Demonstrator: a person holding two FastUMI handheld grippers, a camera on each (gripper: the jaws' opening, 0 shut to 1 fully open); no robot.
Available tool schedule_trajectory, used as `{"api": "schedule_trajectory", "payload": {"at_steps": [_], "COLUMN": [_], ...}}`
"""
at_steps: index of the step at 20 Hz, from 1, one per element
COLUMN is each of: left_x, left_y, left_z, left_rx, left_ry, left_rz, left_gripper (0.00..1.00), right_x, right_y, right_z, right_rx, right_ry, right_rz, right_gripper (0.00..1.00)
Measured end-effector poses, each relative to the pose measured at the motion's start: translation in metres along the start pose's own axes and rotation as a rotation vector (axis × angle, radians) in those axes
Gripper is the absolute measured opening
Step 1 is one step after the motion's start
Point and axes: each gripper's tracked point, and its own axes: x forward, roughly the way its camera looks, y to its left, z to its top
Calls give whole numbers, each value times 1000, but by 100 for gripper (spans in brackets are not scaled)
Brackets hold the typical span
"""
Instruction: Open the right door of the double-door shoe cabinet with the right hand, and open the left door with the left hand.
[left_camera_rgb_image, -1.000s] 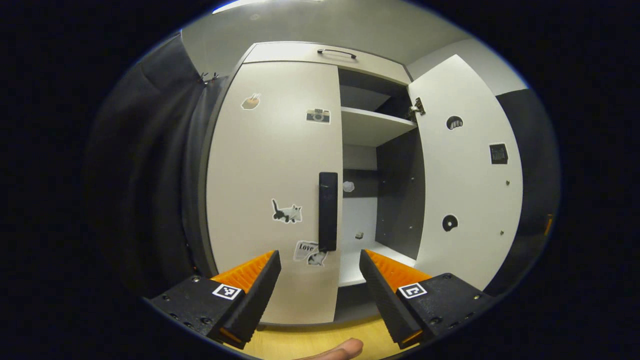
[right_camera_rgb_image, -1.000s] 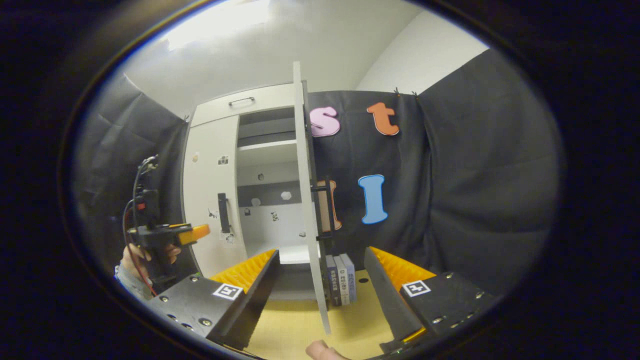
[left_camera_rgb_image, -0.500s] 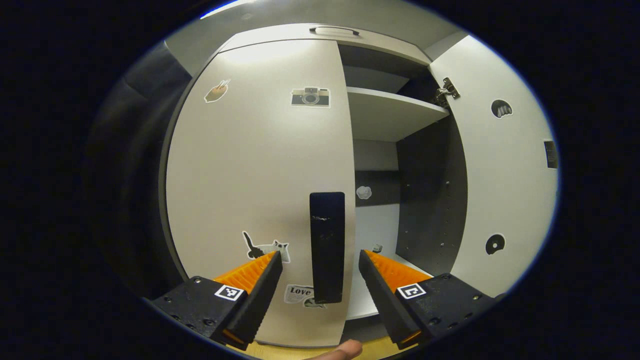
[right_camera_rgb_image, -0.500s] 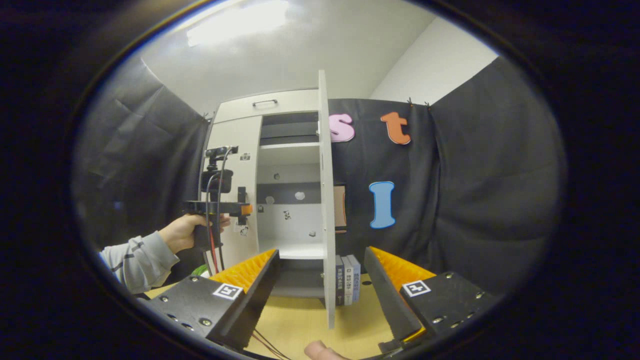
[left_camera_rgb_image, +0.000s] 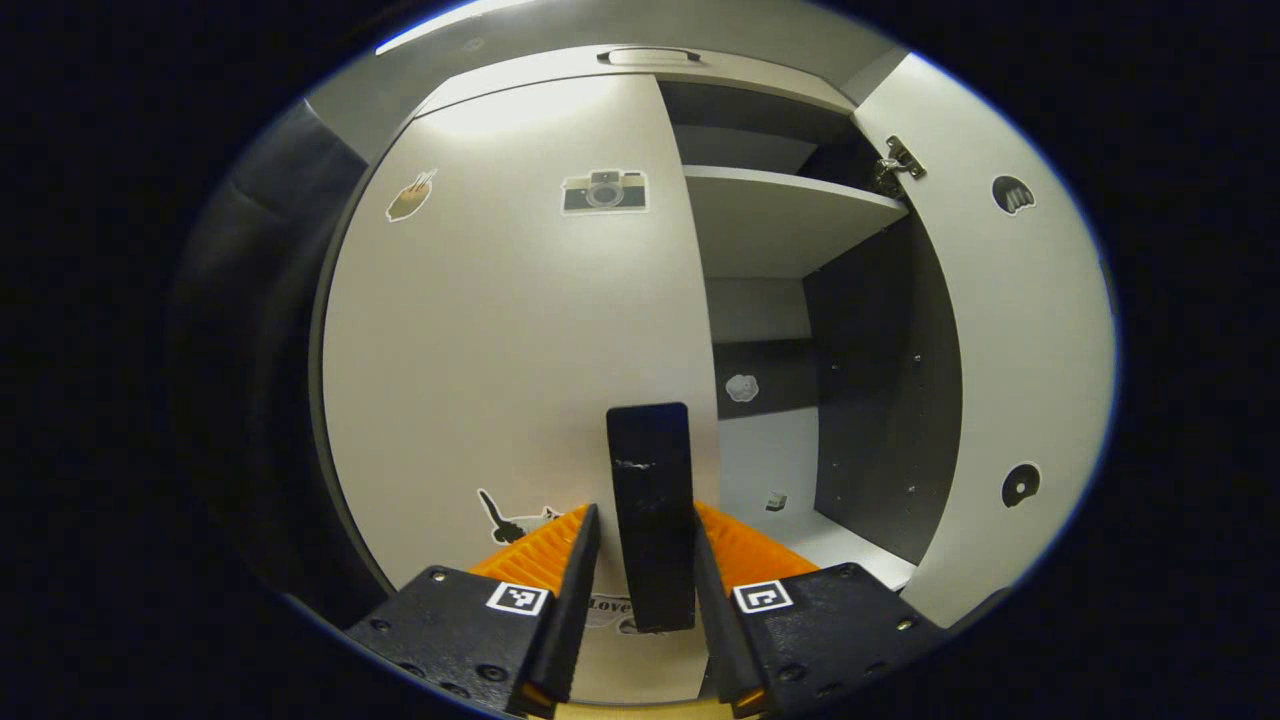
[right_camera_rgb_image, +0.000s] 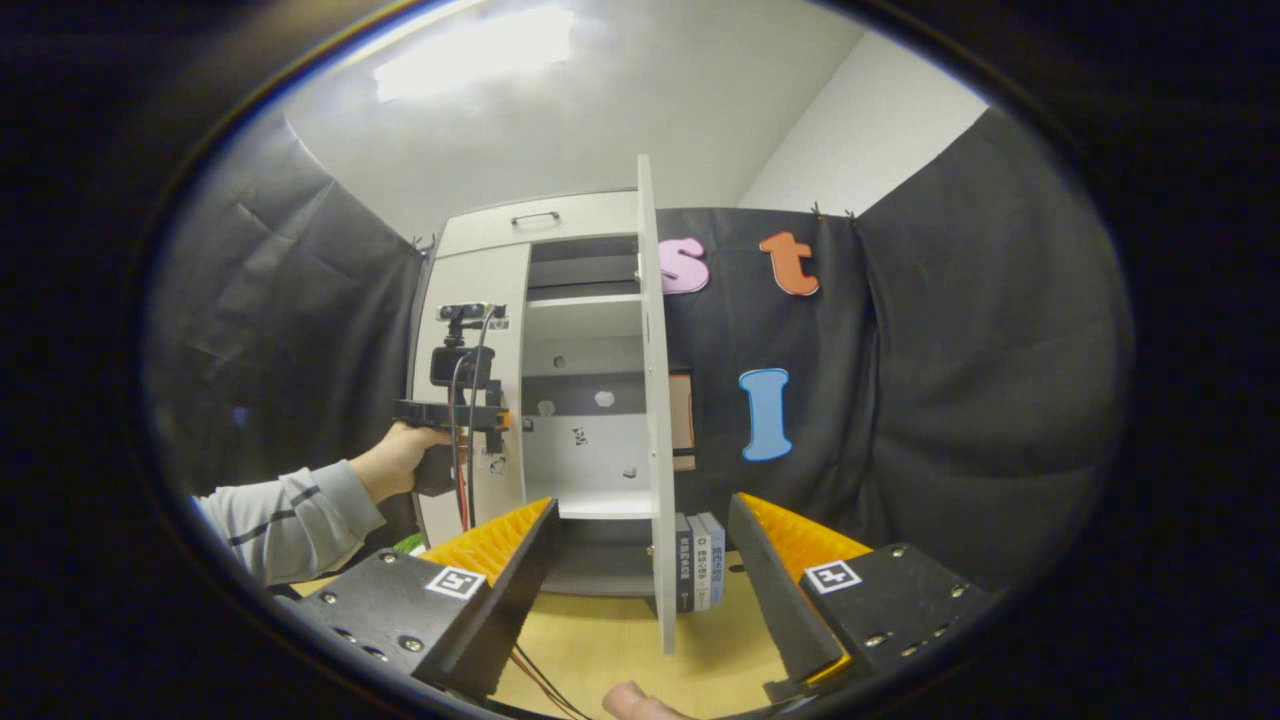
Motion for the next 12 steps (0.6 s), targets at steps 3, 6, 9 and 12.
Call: {"api": "schedule_trajectory", "payload": {"at_steps": [3,6,9,12], "left_x": [2,-2,-13,-33], "left_y": [-3,-3,-1,1], "left_z": [1,-5,-5,-3], "left_rx": [11,-58,-81,-82], "left_ry": [-4,74,78,85], "left_rz": [9,-20,-25,-50], "left_gripper": [34,24,23,23], "right_x": [-5,-9,-9,-9], "right_y": [-7,-19,-25,-50], "right_z": [-3,-11,-21,-23], "right_rx": [52,109,125,125], "right_ry": [15,26,48,48], "right_rz": [-35,-74,-91,-174], "right_gripper": [97,100,100,96]}}
